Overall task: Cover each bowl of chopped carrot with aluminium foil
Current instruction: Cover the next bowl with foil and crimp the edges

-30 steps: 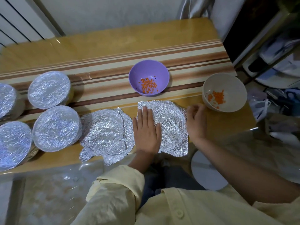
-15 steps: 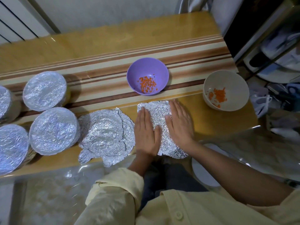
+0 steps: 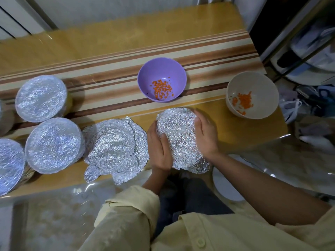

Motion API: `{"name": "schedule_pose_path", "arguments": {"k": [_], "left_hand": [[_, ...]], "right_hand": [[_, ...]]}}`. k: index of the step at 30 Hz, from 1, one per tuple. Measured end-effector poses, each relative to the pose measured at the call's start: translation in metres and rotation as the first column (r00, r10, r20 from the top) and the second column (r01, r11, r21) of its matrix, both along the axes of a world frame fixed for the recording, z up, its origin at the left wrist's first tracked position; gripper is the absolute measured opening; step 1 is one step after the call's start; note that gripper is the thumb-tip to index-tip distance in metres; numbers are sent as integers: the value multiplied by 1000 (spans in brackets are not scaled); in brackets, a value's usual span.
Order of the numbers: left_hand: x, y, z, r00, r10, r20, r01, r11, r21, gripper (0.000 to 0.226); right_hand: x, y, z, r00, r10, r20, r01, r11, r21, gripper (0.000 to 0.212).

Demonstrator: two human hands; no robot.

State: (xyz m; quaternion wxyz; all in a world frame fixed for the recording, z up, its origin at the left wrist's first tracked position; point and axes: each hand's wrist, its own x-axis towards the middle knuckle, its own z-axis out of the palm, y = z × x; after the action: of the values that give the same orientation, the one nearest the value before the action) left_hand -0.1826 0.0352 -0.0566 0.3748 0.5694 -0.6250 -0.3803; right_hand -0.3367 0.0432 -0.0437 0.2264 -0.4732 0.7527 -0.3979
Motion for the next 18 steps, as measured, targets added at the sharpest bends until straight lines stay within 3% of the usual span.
{"name": "schedule_pose_path", "arguments": {"k": [4, 11, 15, 18], "left_hand": [[0, 0, 0, 1000, 11, -27, -10, 999, 46, 62], [4, 1, 2, 999, -30, -34, 32, 998, 57, 67], [4, -1, 8, 1000, 4, 25, -5, 998, 57, 74], [2, -1, 12, 976, 102, 191, -103, 995, -7, 70]], "right_hand": [[0, 1, 0, 983, -64, 174, 56, 997, 49, 34], [-4, 0, 4, 861, -181, 476, 110, 979, 173, 28], [-2, 5, 3, 828, -245, 504, 155, 965, 214, 26], [2, 11, 4, 778, -367, 509, 286, 930, 231, 32]]}}
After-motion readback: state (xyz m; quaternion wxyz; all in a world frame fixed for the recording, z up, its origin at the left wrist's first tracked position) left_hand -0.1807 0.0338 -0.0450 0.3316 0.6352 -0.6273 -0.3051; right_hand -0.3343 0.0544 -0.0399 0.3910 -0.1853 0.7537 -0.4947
